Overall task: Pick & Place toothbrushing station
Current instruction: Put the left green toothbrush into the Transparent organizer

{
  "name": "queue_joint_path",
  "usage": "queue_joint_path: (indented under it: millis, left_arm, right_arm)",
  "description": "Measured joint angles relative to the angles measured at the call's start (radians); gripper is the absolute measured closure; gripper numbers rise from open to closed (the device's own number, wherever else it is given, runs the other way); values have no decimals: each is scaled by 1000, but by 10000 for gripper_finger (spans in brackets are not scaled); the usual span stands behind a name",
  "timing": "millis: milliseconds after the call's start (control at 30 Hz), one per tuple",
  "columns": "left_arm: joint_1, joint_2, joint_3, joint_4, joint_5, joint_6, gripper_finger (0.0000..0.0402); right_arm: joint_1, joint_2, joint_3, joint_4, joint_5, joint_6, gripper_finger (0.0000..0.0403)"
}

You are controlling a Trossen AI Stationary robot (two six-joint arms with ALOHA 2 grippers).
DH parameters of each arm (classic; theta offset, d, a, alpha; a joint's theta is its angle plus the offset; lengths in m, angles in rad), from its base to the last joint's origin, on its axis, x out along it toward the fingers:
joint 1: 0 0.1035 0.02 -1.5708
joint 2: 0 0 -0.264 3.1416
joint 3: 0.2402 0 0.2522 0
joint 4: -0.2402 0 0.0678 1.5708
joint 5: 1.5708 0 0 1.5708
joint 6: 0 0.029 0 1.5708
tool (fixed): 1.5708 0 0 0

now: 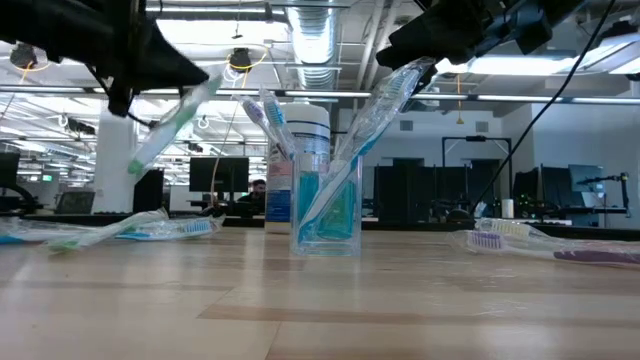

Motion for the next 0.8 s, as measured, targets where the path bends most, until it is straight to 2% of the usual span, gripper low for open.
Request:
queue_joint_path:
  millis: [267,367,800]
  left_arm:
    - [-50,94,1,352,-22,295,401]
    - [-54,135,23,432,-24,382,401]
    - [-40,355,292,448,10,650,401]
  right_arm:
    - [0,0,0,72,0,27,285]
    - [0,1,0,115,0,44,285]
    - [0,101,0,370,0,87,285]
